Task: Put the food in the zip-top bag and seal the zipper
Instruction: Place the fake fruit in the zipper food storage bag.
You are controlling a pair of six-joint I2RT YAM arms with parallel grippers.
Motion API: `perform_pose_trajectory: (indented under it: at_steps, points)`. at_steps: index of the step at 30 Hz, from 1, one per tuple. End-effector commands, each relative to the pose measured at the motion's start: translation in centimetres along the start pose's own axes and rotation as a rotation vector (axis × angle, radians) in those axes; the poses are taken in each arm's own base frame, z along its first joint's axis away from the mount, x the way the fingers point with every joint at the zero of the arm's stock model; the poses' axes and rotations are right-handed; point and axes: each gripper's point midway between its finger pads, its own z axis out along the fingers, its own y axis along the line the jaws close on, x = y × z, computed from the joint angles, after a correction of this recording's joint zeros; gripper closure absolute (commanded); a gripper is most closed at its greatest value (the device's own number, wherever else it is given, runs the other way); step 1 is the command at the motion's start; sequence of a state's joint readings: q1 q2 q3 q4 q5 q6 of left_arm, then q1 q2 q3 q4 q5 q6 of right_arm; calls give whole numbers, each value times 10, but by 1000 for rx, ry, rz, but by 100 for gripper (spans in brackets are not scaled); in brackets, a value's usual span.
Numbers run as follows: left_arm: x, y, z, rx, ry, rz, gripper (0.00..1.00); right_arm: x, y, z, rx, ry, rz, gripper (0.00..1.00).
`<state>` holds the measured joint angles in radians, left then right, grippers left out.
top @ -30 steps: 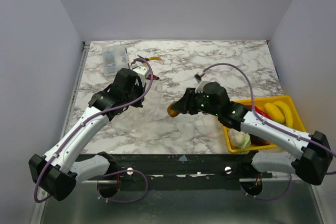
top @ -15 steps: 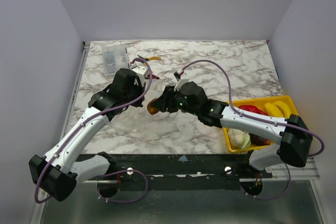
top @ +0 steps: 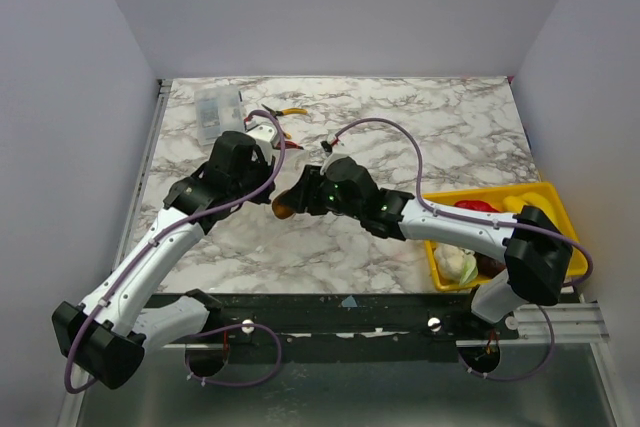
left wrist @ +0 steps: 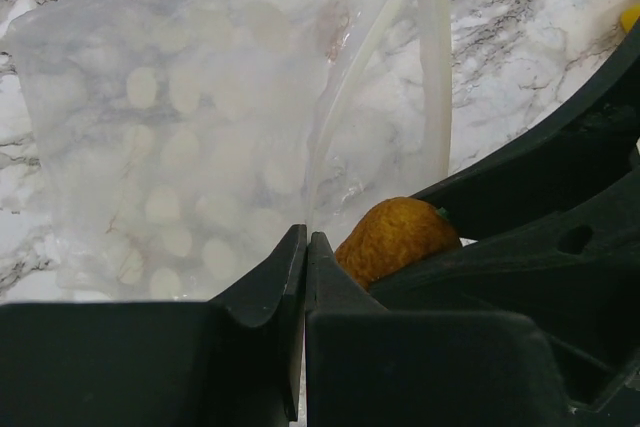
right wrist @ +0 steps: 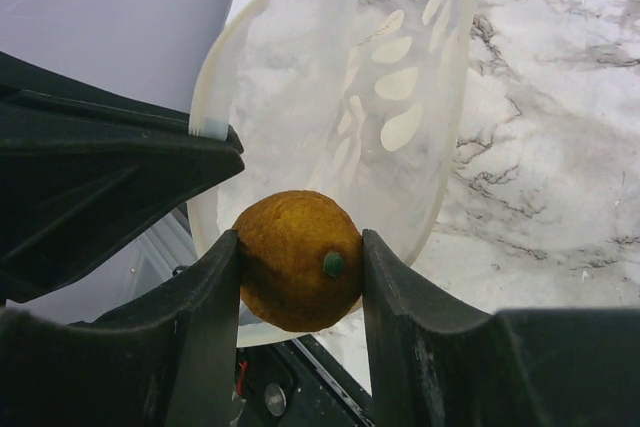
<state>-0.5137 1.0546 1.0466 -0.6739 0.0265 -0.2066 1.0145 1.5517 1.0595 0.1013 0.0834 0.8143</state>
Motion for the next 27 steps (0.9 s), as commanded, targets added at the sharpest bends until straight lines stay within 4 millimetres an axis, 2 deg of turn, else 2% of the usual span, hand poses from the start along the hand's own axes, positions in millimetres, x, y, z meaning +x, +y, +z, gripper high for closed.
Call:
perform_pose_trajectory:
  at_steps: [1, 8, 15, 22, 27]
  points:
    - [-6, -4, -4, 32, -40, -12, 100, 0, 16, 5, -41, -3, 17, 55]
    - [-7, -3, -5, 31, -41, -18, 100, 1, 18, 3, -46, 6, 10, 33]
    - [-9, -2, -7, 32, -53, -22, 100, 2, 15, -3, -39, 4, 10, 31]
    - [-11, 1, -10, 18, -64, -30, 100, -8, 7, -18, 8, -31, -30, 32]
    - [-21, 16, -24, -63, -146, -52, 100, -18, 3, -29, 40, -58, -55, 32]
